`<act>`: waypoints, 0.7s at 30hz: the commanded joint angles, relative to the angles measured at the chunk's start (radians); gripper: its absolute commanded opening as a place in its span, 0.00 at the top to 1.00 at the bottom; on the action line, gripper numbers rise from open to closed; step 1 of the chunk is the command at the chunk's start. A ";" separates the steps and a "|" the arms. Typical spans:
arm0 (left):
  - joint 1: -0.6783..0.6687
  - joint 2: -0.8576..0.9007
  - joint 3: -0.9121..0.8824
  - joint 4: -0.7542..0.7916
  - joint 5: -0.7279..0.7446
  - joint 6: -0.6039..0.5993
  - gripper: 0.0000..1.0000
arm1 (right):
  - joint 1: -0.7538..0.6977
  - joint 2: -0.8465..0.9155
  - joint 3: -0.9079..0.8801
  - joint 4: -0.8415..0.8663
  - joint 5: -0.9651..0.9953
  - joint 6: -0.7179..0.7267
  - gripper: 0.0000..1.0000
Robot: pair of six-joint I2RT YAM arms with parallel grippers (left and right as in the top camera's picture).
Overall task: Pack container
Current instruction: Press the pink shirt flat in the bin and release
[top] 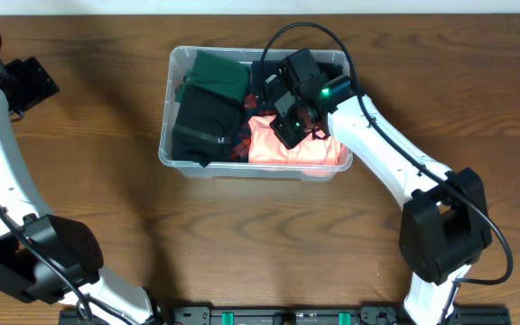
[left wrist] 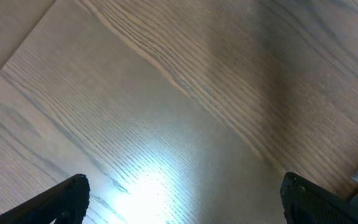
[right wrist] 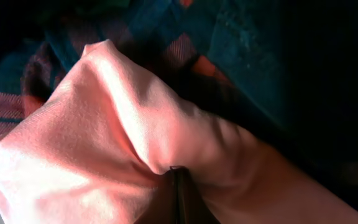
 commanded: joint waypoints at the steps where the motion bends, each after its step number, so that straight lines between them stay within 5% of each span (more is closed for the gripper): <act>1: 0.003 -0.007 0.014 -0.003 -0.004 -0.013 0.02 | -0.005 0.004 0.032 0.003 -0.008 0.021 0.99; 4: 0.003 -0.007 0.014 -0.003 -0.004 -0.013 0.02 | -0.020 -0.039 0.085 -0.021 -0.008 0.022 0.92; 6: 0.003 -0.007 0.014 -0.003 -0.004 -0.013 0.02 | -0.034 -0.069 0.130 -0.050 -0.008 0.022 0.78; 9: 0.003 -0.007 0.014 -0.003 -0.004 -0.013 0.02 | -0.060 -0.118 0.201 -0.106 -0.006 0.021 0.37; 10: 0.003 -0.007 0.014 -0.003 -0.004 -0.013 0.02 | -0.072 -0.136 0.221 -0.126 0.002 0.021 0.13; 11: 0.003 -0.007 0.014 -0.003 -0.004 -0.013 0.02 | -0.084 -0.154 0.237 -0.145 0.016 0.021 0.01; 21: 0.003 -0.007 0.014 -0.003 -0.004 -0.013 0.02 | -0.178 -0.402 0.253 -0.306 0.247 0.021 0.01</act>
